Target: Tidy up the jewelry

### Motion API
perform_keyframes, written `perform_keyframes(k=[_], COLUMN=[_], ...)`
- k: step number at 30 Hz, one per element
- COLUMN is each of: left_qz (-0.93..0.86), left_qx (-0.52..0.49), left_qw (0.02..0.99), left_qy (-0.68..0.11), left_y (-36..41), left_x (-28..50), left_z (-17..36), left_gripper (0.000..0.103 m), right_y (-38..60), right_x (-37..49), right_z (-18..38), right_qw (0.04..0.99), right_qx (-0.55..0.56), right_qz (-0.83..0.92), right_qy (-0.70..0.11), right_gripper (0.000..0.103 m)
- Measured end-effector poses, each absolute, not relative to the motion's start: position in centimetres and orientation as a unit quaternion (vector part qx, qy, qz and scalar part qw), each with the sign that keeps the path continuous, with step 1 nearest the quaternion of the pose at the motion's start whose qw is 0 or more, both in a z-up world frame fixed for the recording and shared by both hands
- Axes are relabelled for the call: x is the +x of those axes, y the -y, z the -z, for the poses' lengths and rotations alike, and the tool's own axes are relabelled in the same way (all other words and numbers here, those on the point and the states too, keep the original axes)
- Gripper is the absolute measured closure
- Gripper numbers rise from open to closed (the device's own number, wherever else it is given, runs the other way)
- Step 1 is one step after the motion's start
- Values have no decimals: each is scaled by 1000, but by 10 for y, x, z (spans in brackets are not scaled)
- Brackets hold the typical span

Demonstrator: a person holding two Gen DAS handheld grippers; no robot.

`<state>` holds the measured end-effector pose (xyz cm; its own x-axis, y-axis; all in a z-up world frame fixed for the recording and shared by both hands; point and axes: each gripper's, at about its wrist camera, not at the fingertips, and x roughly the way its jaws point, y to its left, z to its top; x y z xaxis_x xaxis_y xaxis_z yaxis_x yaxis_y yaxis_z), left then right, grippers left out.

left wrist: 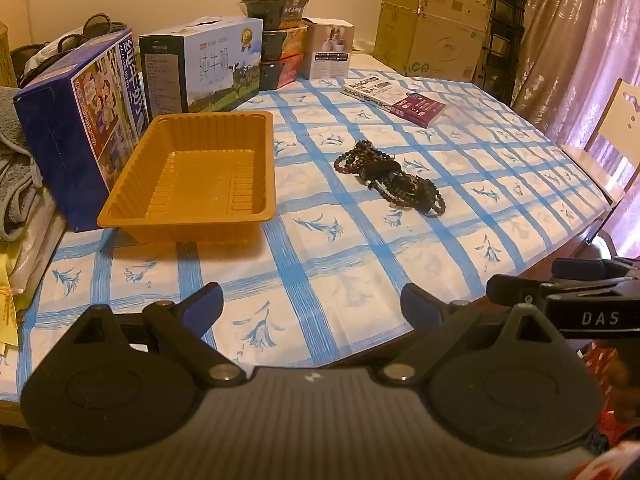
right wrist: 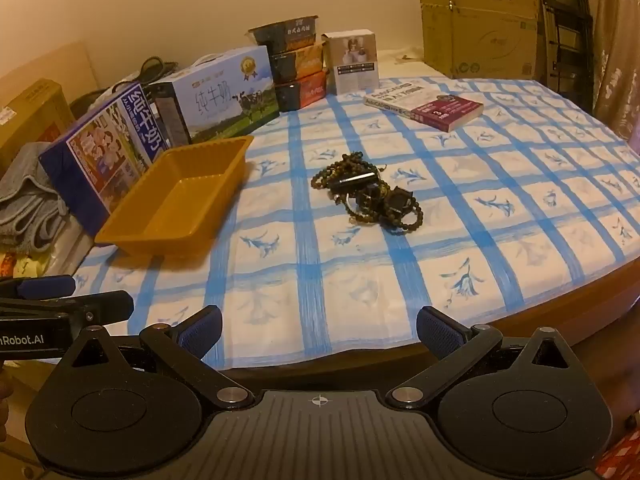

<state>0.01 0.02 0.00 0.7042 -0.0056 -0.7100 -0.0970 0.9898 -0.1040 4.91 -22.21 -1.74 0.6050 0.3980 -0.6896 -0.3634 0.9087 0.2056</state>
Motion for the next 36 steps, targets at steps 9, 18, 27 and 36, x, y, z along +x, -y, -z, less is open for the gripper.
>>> perform_keyframes(k=[9,18,27,36], left_qz=[-24,-25,-25,-24], left_qx=[-66,-67,-68,-68], left_qw=[921,922,922,922], left_qy=[-382,-381,-380,-380], left_y=[0,0,0,-1], left_x=[0,0,0,0], left_z=[0,0,0,0], left_gripper=[8,8,8,8], right_y=[222,221,220,220], right_x=[49,48,48,48], right_z=[17,16,16,16], right_qw=[897,897,897,897], right_qx=[20,22,23,23], right_qz=[-212,-212,-212,-212], right_qy=[-387,-387,-387,-387], right_gripper=[0,0,0,0])
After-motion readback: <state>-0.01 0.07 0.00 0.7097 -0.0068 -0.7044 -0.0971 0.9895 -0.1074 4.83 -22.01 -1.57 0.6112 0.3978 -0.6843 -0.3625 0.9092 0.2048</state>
